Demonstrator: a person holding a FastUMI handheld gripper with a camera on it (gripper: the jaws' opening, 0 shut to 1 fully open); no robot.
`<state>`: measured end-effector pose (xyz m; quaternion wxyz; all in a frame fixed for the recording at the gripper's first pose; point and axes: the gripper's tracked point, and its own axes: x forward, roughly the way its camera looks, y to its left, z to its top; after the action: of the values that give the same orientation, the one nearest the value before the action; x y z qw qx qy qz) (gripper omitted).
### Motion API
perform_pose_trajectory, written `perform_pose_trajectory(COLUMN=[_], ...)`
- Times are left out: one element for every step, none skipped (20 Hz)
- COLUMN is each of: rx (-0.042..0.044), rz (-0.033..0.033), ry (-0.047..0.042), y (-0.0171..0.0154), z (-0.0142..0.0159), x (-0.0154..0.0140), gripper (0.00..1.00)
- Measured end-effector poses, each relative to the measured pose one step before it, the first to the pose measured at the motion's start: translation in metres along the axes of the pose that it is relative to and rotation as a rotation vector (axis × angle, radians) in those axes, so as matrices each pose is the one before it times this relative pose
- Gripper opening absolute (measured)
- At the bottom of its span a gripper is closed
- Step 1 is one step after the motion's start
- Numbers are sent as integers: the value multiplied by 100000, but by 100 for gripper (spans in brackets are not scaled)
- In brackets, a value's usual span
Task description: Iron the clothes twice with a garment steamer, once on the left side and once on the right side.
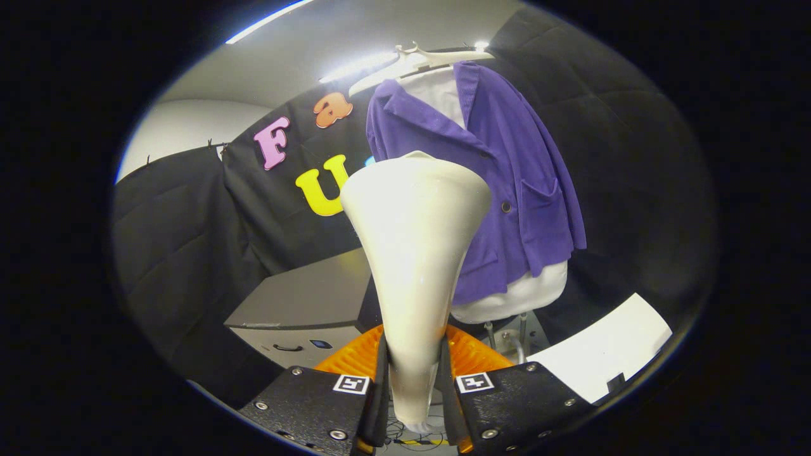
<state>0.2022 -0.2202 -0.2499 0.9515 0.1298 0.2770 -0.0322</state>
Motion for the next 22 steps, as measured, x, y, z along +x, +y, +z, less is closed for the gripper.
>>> perform_pose_trajectory(rx=[107,319,348,-1160,-607,-979,-126,568,2886,1616,-282,-47,536,1515,2238,2442,2031,1383,1198,939,1383,1479], rz=[-26,-46,441,805,-252,258,688,1953,1912,652,-1254,-1907,-842,-56,-144,-183,-181,-384,-843,-972,-1285,-1985], ry=[-1924,-1400,-5024,-3338,-3101,-3671,-3945,-1828,-2724,-2590,-2233,-3150,-1923,-2450,-2034,-949,-1207,-1472,-1527,-1278,-2554,-1028], y=[-76,-72,193,50,-166,-177,-62,230,336,422,-114,-497,-319,-66,110,308,205,-99,-129,-283,-166,-311], z=[668,476,1272,908,992,841,849,761,910,537,639,857,451,635,365,328,246,337,291,327,381,198], x=[52,75,147,815,610,418,369,352,598,373,668,580,483,198,374,447,334,282,278,306,180,219], gripper=[35,35,35,36,35,35,35,35,36,36,36,35,35,35,35,35,35,35,35,35,35,35])
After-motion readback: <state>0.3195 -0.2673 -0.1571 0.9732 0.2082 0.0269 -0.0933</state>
